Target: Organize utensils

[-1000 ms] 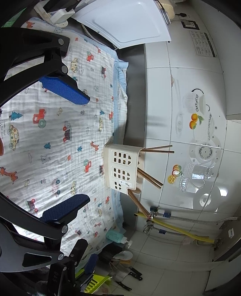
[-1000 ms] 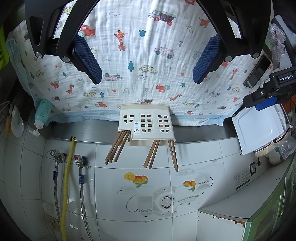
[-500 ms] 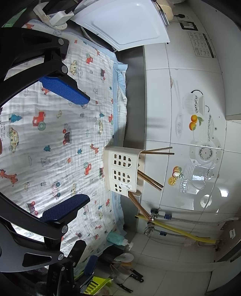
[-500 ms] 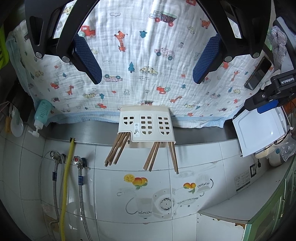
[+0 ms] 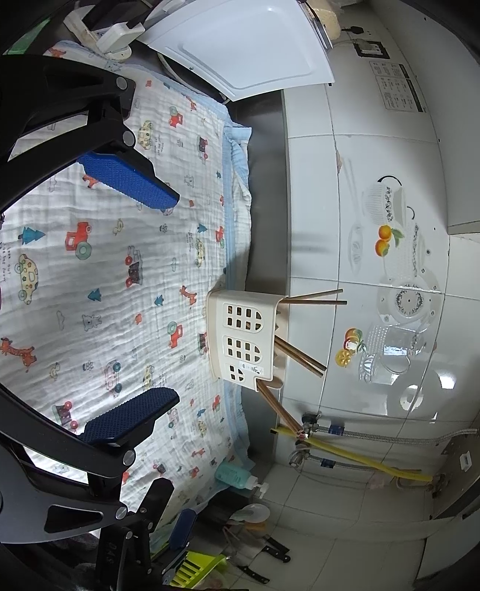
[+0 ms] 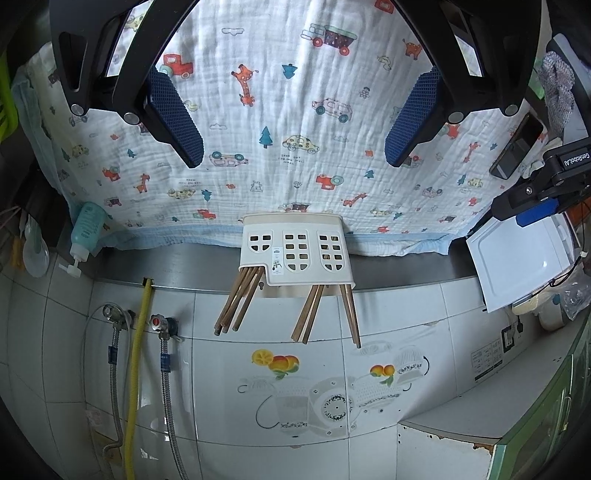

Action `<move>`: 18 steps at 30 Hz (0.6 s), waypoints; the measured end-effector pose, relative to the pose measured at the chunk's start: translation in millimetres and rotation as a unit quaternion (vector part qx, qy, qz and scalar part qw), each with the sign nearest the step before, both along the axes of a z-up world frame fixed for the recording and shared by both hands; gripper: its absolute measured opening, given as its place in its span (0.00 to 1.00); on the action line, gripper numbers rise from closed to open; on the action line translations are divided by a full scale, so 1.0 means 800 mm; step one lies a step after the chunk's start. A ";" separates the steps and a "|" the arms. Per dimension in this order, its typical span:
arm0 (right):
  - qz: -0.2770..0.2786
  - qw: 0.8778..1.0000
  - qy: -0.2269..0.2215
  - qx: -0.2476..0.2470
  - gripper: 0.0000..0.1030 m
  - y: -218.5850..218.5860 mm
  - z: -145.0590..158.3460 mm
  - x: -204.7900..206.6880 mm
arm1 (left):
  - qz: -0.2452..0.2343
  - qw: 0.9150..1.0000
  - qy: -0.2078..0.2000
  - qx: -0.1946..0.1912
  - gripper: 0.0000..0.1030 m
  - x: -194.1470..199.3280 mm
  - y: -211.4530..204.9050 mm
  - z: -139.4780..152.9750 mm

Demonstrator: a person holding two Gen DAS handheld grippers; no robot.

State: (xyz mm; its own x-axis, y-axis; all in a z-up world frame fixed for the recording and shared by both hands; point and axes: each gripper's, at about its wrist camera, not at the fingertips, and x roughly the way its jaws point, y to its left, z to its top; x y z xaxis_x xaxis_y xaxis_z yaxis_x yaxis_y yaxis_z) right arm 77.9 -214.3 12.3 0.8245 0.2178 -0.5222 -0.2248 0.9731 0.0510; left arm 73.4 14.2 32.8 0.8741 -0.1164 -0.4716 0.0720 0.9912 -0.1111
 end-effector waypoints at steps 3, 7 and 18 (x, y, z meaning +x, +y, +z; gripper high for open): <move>0.000 1.000 0.000 0.000 0.93 0.000 0.000 0.000 | -0.002 1.000 0.000 0.000 0.93 0.000 -0.001 -0.001; -0.001 1.000 0.000 0.000 0.93 0.000 0.000 0.000 | -0.001 1.000 0.001 0.000 0.93 0.000 -0.001 -0.001; 0.001 1.000 0.001 0.001 0.93 0.000 -0.001 0.000 | 0.000 1.000 0.001 0.000 0.93 0.000 0.000 -0.003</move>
